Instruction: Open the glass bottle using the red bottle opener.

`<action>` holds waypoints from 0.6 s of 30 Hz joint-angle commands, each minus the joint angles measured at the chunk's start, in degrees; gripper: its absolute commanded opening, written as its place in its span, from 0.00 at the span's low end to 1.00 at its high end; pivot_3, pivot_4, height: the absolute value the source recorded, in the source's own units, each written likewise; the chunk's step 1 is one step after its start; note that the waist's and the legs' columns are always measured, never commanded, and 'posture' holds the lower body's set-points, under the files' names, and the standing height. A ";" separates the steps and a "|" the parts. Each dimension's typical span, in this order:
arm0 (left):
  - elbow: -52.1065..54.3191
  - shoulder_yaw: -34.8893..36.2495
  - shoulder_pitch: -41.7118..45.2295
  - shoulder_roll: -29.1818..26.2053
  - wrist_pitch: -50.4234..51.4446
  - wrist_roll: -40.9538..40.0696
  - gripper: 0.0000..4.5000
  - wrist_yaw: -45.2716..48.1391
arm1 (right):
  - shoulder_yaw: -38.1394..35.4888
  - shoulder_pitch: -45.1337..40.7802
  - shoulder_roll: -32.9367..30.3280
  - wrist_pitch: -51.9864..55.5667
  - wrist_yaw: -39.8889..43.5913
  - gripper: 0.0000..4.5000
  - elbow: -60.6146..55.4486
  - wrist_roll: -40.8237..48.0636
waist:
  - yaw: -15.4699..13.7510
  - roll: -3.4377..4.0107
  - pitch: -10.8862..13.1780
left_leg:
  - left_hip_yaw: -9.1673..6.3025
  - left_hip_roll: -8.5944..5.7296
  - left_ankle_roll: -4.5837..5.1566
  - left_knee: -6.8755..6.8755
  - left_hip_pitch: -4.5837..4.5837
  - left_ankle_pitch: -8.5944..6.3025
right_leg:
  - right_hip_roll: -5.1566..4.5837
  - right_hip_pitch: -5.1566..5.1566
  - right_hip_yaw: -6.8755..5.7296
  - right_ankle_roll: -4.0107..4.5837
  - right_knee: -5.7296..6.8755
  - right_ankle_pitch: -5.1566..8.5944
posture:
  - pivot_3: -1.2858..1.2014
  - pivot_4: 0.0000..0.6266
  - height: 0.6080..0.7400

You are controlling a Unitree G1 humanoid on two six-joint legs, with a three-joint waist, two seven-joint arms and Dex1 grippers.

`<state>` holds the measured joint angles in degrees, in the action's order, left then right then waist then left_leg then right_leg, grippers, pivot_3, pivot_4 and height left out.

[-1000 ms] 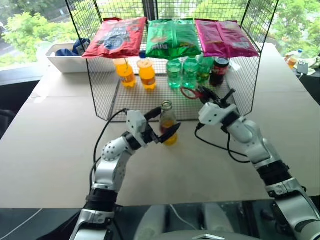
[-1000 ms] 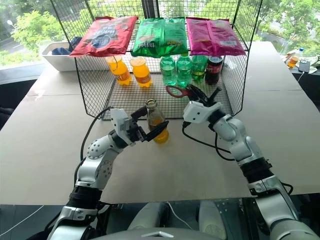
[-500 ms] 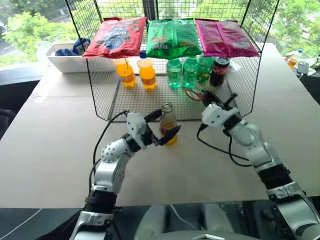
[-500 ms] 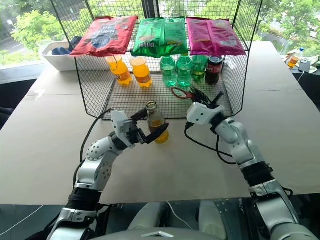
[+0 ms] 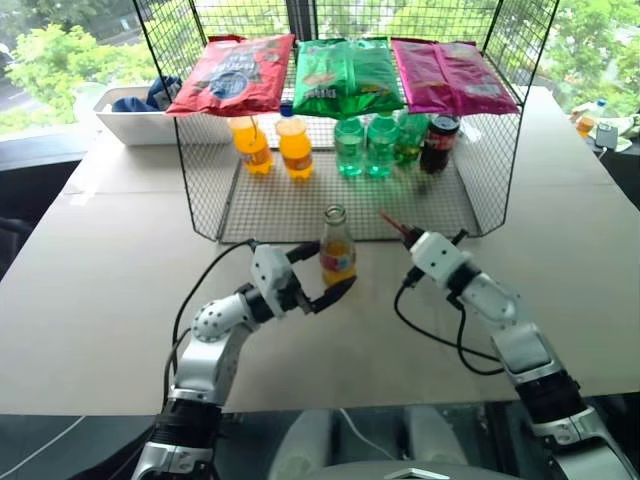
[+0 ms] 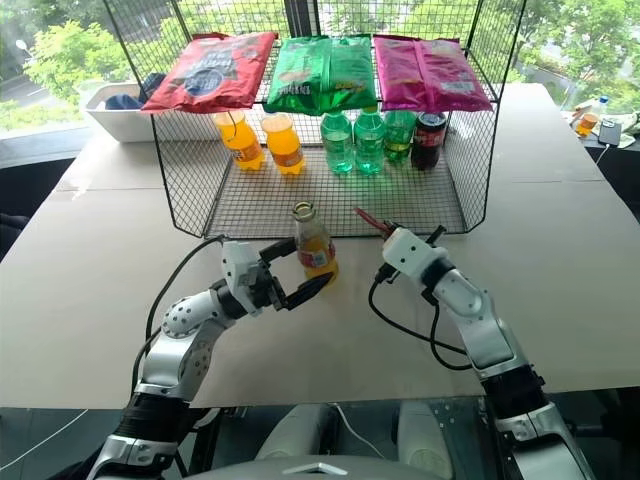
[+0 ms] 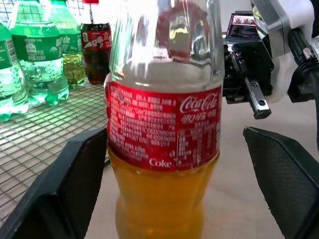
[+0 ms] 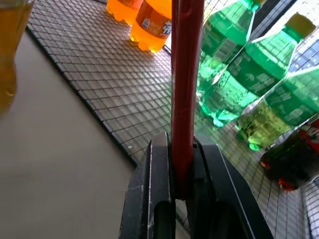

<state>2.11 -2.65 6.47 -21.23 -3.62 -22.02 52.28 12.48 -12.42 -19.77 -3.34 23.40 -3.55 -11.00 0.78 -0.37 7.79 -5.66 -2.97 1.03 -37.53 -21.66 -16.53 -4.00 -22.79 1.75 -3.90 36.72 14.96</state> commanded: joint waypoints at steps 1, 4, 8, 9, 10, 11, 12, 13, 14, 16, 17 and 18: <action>3.36 1.03 -1.23 -1.15 0.06 -0.76 1.00 0.23 | -2.22 2.12 -0.52 3.37 1.77 0.23 -5.39 3.35 | 0.00 0.00 0.00 | 0.00 0.00 0.00 0.00 0.00 0.00 | 0.00 0.00 0.00 0.00 0.01 0.00 | 0.52 0.24 1.00; 4.22 2.56 -3.28 -2.82 0.60 -1.57 1.00 0.56 | -3.26 5.10 -1.69 7.34 3.73 0.55 -9.08 5.60 | -0.01 0.00 0.00 | 0.00 0.01 0.00 0.00 0.01 0.00 | 0.00 0.00 0.00 0.00 0.01 0.00 | 0.52 0.24 1.00; 5.59 3.98 -5.94 -4.77 1.19 -2.65 1.00 1.23 | -5.14 8.45 -3.29 9.80 4.47 0.97 -11.94 7.11 | -0.03 0.00 0.00 | -0.01 0.02 0.00 0.00 0.01 0.00 | 0.00 0.00 0.00 0.00 0.01 0.00 | 0.52 0.24 1.00; 6.14 4.16 -6.63 -5.18 1.38 -2.89 1.00 1.44 | -5.61 9.48 -3.75 9.74 4.54 0.99 -12.44 7.34 | -0.07 0.00 0.00 | -0.01 0.02 0.00 0.00 0.01 0.00 | -0.01 0.00 -0.01 0.00 0.01 0.00 | 0.52 0.24 1.00; 6.64 4.52 -7.44 -5.70 1.64 -3.19 1.00 1.66 | -6.12 10.85 -4.35 10.10 4.88 0.99 -13.19 7.70 | -0.10 0.00 0.00 | -0.01 0.02 0.00 0.00 0.01 0.00 | -0.03 0.01 -0.01 0.00 0.01 0.00 | 0.52 0.24 1.00; 6.88 5.19 -8.38 -6.28 1.83 -3.34 1.00 1.68 | -6.81 12.52 -4.88 10.32 5.19 0.99 -14.07 8.32 | -0.17 0.00 0.00 | -0.01 0.01 0.00 0.00 0.01 -0.01 | -0.03 0.02 -0.01 0.00 0.01 0.00 | 0.52 0.24 1.00; 6.70 5.93 -9.26 -6.89 1.74 -3.08 1.00 1.51 | -7.67 14.14 -5.11 10.22 5.23 0.99 -14.86 9.12 | -0.22 0.00 -0.01 | -0.01 0.00 0.01 0.00 0.01 -0.01 | -0.04 0.02 -0.01 0.00 0.01 0.00 | 0.52 0.24 1.00; 6.21 6.70 -10.03 -7.46 1.34 -2.58 1.00 1.22 | -8.63 15.71 -5.17 10.34 5.27 0.99 -15.69 10.20 | -0.19 -0.01 -0.01 | -0.04 0.00 0.01 0.00 0.01 -0.01 | -0.05 0.03 -0.02 0.01 0.00 0.00 | 0.52 0.24 1.00; 5.48 7.65 -10.72 -7.90 0.80 -2.27 1.00 0.96 | -9.46 17.42 -5.45 10.99 6.34 0.99 -16.75 12.24 | -0.19 -0.01 -0.01 | -0.05 0.02 0.01 0.02 0.01 -0.01 | -0.04 0.03 -0.02 0.01 -0.01 0.00 | 0.52 0.24 1.00; 3.67 9.60 -11.84 -9.08 0.86 -2.10 1.00 0.54 | -11.44 21.23 -6.23 11.22 8.35 0.99 -18.67 15.65 | -0.18 0.00 -0.01 | -0.04 0.02 0.01 0.03 0.01 -0.01 | -0.05 0.03 -0.01 0.01 -0.01 0.01 | 0.52 0.24 1.00; 2.70 10.45 -12.20 -9.74 1.28 -1.62 1.00 -0.06 | -12.89 23.18 -6.45 11.17 9.08 0.99 -19.18 17.56 | -0.17 -0.01 -0.01 | -0.04 0.03 0.01 0.02 0.03 -0.01 | -0.05 0.05 -0.01 0.00 0.01 0.00 | 0.52 0.24 1.00; 1.87 11.04 -12.49 -10.31 1.47 -0.81 1.00 -0.71 | -14.31 25.03 -6.80 10.72 10.14 0.99 -19.38 19.52 | -0.20 -0.01 -0.01 | -0.04 0.03 0.01 0.02 0.04 -0.01 | -0.05 0.06 -0.02 0.01 0.00 0.00 | 0.52 0.24 1.00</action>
<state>4.39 6.44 -5.57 -30.51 -1.89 -23.48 52.46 0.86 11.46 -25.89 8.12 32.06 -20.35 5.24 0.58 -0.38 7.78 -5.71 -2.95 1.07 -37.50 -21.60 -16.56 -4.05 -22.70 1.71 -3.90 36.73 14.96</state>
